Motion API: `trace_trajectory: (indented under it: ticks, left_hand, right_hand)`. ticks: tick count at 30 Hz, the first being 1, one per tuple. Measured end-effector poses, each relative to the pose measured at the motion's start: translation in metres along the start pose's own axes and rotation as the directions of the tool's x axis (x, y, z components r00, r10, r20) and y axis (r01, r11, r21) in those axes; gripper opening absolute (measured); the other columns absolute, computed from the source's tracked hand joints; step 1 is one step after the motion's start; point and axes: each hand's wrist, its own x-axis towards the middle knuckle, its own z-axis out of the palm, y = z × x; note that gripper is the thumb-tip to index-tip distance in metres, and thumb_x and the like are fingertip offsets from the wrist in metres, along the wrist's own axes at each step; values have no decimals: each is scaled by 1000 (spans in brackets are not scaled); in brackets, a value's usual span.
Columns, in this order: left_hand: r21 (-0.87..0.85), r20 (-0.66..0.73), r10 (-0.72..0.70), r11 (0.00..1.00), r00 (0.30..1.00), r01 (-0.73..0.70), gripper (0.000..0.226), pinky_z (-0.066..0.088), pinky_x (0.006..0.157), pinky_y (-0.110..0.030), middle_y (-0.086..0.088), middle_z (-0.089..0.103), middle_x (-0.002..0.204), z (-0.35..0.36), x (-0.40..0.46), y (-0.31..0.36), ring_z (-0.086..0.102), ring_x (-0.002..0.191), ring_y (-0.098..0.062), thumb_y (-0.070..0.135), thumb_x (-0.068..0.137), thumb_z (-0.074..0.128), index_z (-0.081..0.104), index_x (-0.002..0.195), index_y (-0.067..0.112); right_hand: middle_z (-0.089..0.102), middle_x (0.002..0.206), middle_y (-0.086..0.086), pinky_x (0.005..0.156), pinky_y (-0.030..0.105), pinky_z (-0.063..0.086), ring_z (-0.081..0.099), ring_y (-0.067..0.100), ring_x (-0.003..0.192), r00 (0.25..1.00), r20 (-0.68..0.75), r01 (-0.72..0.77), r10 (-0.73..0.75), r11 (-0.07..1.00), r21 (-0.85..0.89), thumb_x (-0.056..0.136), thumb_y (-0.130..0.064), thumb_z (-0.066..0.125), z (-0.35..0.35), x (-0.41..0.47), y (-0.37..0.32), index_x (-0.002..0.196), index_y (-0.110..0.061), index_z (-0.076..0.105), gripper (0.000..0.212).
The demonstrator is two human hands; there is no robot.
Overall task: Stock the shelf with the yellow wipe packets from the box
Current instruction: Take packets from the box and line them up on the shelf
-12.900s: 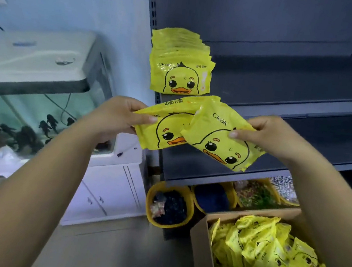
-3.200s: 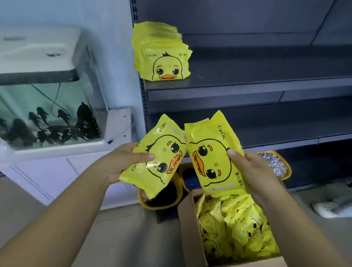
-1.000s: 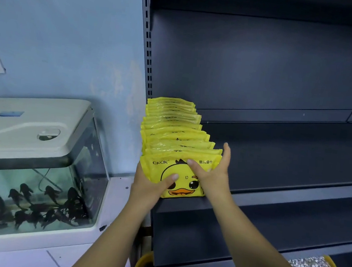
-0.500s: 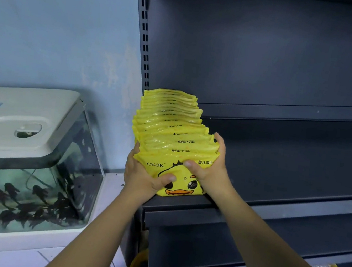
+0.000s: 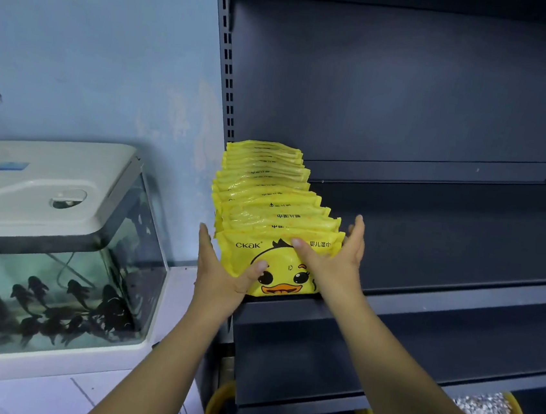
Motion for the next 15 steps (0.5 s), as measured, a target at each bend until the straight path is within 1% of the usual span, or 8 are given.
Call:
trace_trajectory:
  ticks: [3, 5, 6, 8, 10, 13, 15]
  left_hand:
    - [-141, -131, -37, 990, 991, 18, 97, 16, 111, -31, 3, 10, 155, 7, -12, 11, 12, 142, -12, 59, 77, 56, -1, 147, 26]
    - [-207, -192, -72, 978, 979, 31, 73, 14, 108, -27, 5, 10, 155, 11, -10, 20, 12, 142, -10, 48, 89, 45, 4, 147, 28]
    - [-240, -214, -76, 970, 974, 23, 67, 13, 105, -24, 6, 10, 155, 13, -7, 24, 12, 142, -10, 44, 92, 41, 6, 147, 29]
    - [-250, -238, -66, 968, 969, 5, 63, 14, 104, -23, 7, 10, 155, 17, -1, 33, 14, 142, -11, 43, 94, 38, 8, 147, 29]
    - [-239, -253, -79, 971, 964, 17, 64, 17, 107, -27, 6, 13, 155, 23, 5, 36, 17, 141, -14, 46, 93, 38, 10, 147, 28]
    - [-259, -283, -147, 963, 948, 72, 63, 20, 109, -32, 4, 21, 153, 31, 12, 34, 23, 139, -17, 47, 93, 39, 15, 146, 26]
    - [-263, -299, -166, 961, 940, 86, 60, 21, 110, -33, 4, 26, 151, 33, 16, 32, 25, 139, -17, 46, 93, 39, 19, 146, 25]
  right_hand:
    - [8, 154, -1, 113, 48, 23, 15, 20, 142, 991, -129, 28, -21, 998, 58, 70, -48, 69, 10, -13, -1, 147, -24, 3, 104]
    - [8, 155, -1, 115, 48, 17, 15, 19, 142, 983, -183, 31, -23, 999, 40, 77, -55, 60, 18, -16, -6, 147, -22, 6, 95]
    - [9, 155, -2, 115, 46, 14, 14, 19, 142, 977, -210, 36, -32, 999, 12, 79, -60, 56, 21, -15, -9, 147, -21, 7, 93]
    - [11, 155, -2, 115, 43, 10, 14, 18, 142, 962, -267, 56, -62, 998, -30, 79, -64, 47, 26, -10, -14, 147, -19, 10, 89]
    - [15, 154, -1, 113, 41, 11, 15, 19, 141, 952, -300, 48, -64, 997, -60, 85, -58, 46, 32, -4, -15, 146, -18, 14, 80]
    - [24, 151, 0, 110, 39, 20, 20, 19, 138, 940, -330, 52, -87, 992, -115, 86, -54, 44, 43, -1, -11, 144, -18, 22, 72]
    - [29, 148, 0, 109, 38, 24, 24, 18, 136, 927, -360, 66, -102, 992, -111, 84, -63, 43, 48, 0, -10, 142, -17, 26, 76]
